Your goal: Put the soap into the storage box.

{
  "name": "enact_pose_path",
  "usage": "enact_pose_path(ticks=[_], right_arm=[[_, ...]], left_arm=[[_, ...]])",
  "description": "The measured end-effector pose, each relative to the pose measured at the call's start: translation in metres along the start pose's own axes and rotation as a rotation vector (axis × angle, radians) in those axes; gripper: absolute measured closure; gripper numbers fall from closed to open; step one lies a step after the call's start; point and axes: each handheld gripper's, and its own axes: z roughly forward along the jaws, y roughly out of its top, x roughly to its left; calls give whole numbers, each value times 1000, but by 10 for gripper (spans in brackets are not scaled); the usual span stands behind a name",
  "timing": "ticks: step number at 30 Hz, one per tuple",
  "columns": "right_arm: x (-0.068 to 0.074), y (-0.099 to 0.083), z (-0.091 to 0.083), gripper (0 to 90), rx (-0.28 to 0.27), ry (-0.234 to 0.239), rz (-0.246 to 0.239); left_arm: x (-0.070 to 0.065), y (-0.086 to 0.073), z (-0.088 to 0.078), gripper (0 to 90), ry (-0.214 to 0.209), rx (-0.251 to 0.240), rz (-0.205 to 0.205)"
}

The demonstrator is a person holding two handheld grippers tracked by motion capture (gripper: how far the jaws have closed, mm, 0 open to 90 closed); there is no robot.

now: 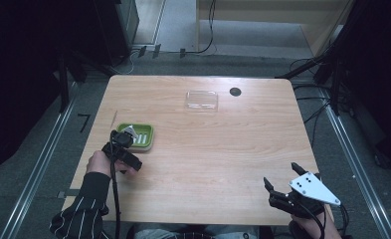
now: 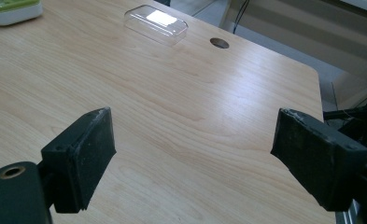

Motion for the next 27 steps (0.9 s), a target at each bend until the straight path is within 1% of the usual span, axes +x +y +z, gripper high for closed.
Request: enact_pose_path(ticks=[5,16,22,27], right_arm=[[0,0,0,135,0,0,0],[0,0,0,135,0,0,-1],[0,0,0,136,0,0,-2],[1,0,0,136,0,1,-3]], left_arm=[[3,2,-4,139,-2,-3,3],[1,10,-12,139,-6,-7,24],[0,14,-16,139,-4,-21,30],[-1,18,-20,139,-6,-23,36]])
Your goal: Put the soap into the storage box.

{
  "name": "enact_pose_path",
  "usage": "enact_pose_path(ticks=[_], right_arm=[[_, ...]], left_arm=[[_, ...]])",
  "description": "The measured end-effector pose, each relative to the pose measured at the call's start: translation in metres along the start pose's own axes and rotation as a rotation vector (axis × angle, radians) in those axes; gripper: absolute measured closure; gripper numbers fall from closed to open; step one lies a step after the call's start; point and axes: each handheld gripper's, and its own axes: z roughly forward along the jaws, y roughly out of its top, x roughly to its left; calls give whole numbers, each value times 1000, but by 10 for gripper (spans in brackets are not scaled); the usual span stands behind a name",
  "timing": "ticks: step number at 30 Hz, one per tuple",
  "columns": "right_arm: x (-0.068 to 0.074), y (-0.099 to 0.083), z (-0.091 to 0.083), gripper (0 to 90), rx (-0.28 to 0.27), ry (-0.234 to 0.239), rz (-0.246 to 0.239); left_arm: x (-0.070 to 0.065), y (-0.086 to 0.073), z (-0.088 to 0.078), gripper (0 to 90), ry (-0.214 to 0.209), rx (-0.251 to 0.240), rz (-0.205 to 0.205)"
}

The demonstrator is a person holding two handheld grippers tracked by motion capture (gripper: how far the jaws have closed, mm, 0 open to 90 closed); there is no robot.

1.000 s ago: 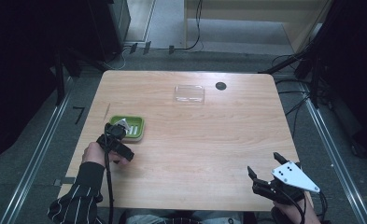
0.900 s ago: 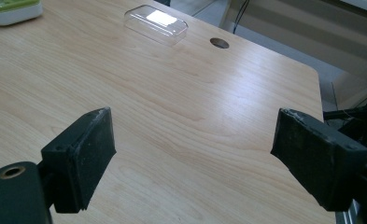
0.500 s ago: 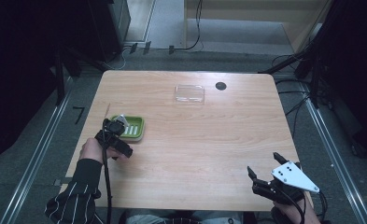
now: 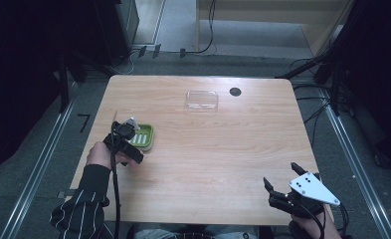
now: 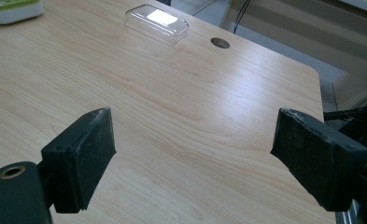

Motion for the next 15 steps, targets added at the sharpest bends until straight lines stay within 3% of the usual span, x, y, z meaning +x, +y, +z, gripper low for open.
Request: enact_pose_path(ticks=[15], right_arm=[[0,0,0,135,0,0,-1]], left_arm=[[4,9,-8,139,8,-28,0]])
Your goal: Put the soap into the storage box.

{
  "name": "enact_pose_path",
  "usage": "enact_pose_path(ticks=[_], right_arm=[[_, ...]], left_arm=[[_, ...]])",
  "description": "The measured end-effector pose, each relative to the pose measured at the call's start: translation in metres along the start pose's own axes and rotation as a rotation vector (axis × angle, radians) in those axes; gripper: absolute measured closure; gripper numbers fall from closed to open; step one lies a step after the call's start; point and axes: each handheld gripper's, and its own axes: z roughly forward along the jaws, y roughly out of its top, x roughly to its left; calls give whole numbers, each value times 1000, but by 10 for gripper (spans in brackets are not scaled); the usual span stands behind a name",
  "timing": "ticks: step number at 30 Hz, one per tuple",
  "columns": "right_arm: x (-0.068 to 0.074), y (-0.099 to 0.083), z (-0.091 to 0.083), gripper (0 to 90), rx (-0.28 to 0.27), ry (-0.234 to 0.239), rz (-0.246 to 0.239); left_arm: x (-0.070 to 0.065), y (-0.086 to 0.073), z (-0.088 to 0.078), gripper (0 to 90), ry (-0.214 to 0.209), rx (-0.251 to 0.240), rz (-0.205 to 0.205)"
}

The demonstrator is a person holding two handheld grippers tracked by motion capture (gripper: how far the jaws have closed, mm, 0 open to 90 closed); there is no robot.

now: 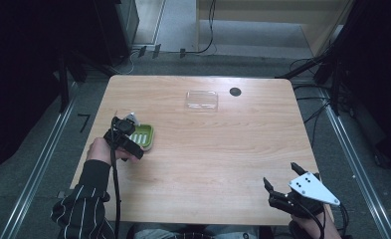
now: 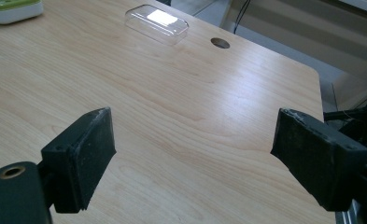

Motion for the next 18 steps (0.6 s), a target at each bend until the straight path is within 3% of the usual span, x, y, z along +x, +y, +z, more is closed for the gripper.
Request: enact_pose_path(ticks=[18], right_arm=[[0,0,0,135,1,0,-1]], left_arm=[[-1,27,-3,139,-5,-18,19]])
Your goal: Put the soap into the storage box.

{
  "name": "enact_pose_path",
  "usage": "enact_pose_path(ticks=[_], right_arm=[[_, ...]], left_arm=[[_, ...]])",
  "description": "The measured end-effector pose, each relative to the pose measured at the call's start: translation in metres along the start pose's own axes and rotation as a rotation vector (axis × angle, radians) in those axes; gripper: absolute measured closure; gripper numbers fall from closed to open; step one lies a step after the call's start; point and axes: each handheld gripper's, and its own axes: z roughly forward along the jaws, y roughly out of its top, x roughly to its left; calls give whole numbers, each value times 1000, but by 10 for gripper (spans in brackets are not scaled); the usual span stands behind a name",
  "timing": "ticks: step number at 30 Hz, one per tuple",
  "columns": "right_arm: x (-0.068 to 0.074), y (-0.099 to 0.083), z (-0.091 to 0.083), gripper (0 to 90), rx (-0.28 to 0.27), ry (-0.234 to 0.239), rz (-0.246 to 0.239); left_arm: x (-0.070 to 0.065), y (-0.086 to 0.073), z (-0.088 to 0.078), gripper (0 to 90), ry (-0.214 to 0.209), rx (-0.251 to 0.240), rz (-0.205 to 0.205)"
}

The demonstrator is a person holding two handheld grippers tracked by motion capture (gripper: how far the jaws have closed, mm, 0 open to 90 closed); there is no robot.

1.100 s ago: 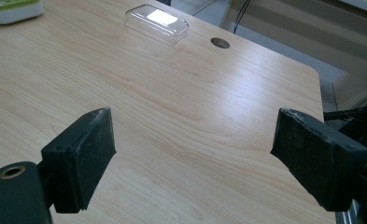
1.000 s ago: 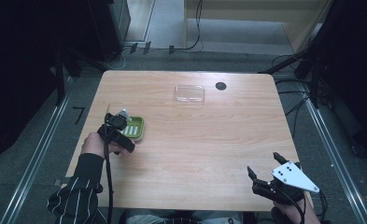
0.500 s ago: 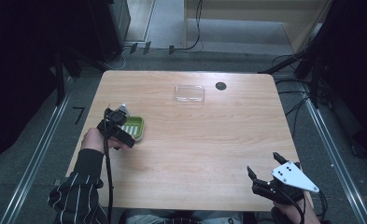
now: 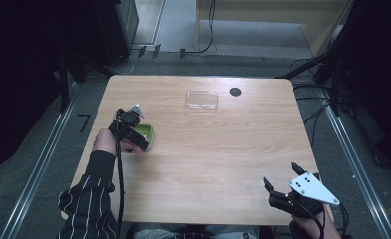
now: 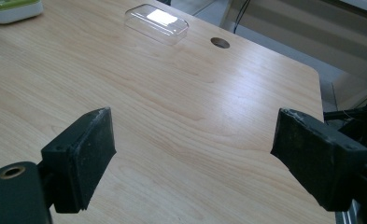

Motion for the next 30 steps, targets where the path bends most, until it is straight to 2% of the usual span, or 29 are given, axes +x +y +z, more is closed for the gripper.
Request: enact_pose_path(ticks=[8,12,21,30], right_arm=[[0,0,0,135,1,-1,2],[0,0,0,135,1,-1,0],[0,0,0,135,0,0,1],[0,0,0,136,1,-1,1]], left_arm=[[2,9,1,140,-3,-11,-21],[4,11,4,140,11,-7,-62],[16,15,10,140,24,8,-126],[22,21,16,139,19,-5,-161]])
